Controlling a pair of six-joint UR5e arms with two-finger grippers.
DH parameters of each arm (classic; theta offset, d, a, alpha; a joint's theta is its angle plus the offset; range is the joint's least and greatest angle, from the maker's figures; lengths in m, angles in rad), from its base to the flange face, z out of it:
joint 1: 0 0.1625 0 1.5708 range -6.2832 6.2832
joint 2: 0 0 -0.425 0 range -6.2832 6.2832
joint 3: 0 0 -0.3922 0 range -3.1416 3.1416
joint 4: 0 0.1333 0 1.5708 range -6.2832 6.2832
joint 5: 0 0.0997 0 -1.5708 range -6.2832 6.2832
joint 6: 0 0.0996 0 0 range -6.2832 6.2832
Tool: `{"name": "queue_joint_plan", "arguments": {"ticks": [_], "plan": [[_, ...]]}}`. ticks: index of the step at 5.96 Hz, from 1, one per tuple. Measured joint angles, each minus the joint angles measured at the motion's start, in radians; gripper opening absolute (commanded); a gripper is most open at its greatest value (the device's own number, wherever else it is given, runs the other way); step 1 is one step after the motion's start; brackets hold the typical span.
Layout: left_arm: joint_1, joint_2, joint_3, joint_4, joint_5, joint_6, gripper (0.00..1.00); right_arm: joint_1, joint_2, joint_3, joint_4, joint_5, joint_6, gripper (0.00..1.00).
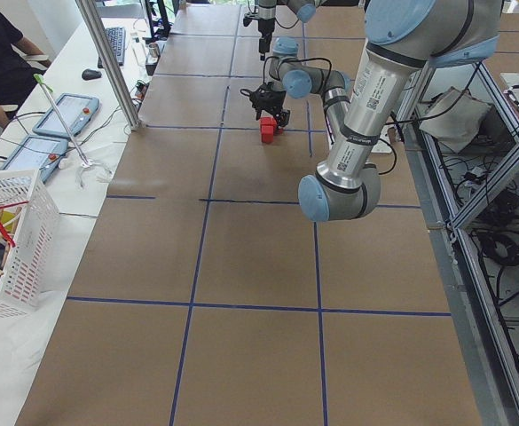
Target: Form red blocks into L shape at center
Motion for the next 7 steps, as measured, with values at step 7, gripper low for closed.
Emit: {"name": "queue_joint_plan", "arguments": {"ticks": [7], "plan": [[-0.78, 0.431, 0.115, 0.0, -0.55, 1.796, 1.0, 0.504, -0.351, 0.006, -0.015, 0.223, -0.784, 1.0]]}}
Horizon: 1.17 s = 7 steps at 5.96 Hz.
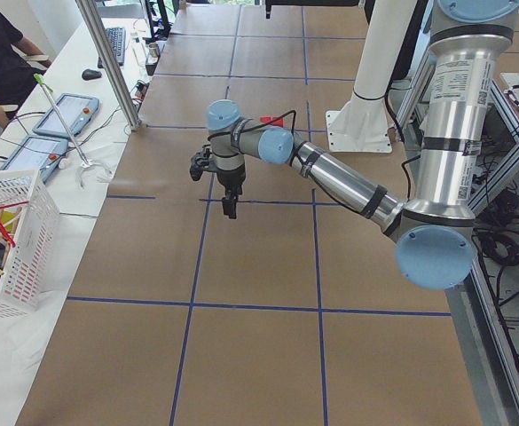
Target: Form red blocks into L shape at center
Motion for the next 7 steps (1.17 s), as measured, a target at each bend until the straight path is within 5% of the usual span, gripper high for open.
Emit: {"name": "queue_joint_plan", "arguments": {"ticks": [3, 7], "plan": [[-0.219, 0.066, 0.118, 0.0, -0.051, 0.337, 1.0, 0.184, -0.022, -0.119, -0.012, 0.05, -0.286, 1.0], [-0.262, 0.07, 0.237, -0.01, -0.082, 0.451, 1.0, 0.252, -0.015, -0.085, -0.192, 0.087, -0.311, 1.0]]}}
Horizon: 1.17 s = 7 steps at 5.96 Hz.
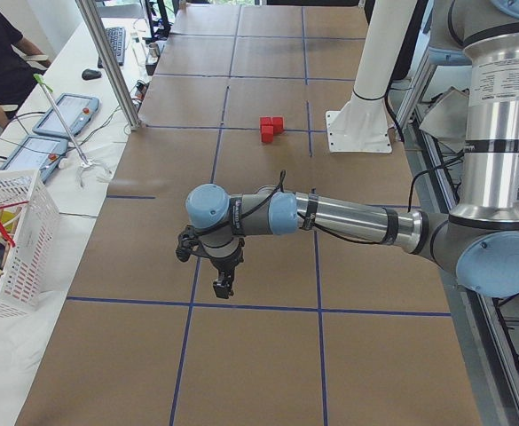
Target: Form red blocks into L shape at center
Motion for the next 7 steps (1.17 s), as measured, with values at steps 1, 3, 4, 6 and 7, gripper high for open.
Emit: {"name": "queue_joint_plan", "arguments": {"ticks": [1, 3, 4, 6, 7], "plan": [[0.0, 0.0, -0.003, 0.0, 0.0, -0.003, 1.0, 0.0, -0.001, 0.001, -0.016, 0.001, 0.0, 1.0], [0.0, -0.001, -0.007, 0.001, 0.001, -0.008, 1.0, 0.001, 0.0, -0.001, -0.023, 0.001, 0.001, 1.0], [-0.001, -0.002, -0.007, 0.001, 0.001, -0.008, 1.0, 0.001, -0.001, -0.003, -0.023, 0.001, 0.002, 1.0], [-0.001, -0.004, -0.006, 0.001, 0.001, -0.006, 1.0, 0.001, -0.005, -0.003, -0.023, 0.001, 0.002, 1.0], [-0.001, -0.003, -0.006, 0.001, 0.001, -0.006, 1.0, 0.001, -0.007, -0.004, -0.023, 0.001, 0.002, 1.0]]}}
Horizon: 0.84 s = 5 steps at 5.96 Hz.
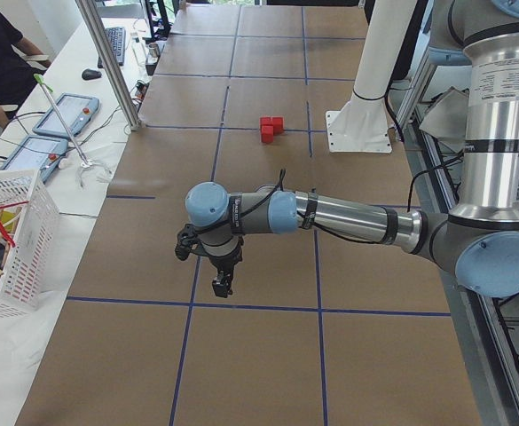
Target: Form red blocks into L shape at center
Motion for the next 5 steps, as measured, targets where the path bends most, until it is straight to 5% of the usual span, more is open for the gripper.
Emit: {"name": "queue_joint_plan", "arguments": {"ticks": [5], "plan": [[-0.001, -0.005, -0.021, 0.001, 0.0, -0.003, 1.0, -0.001, 0.016, -0.014, 0.005, 0.005, 0.0, 1.0]]}}
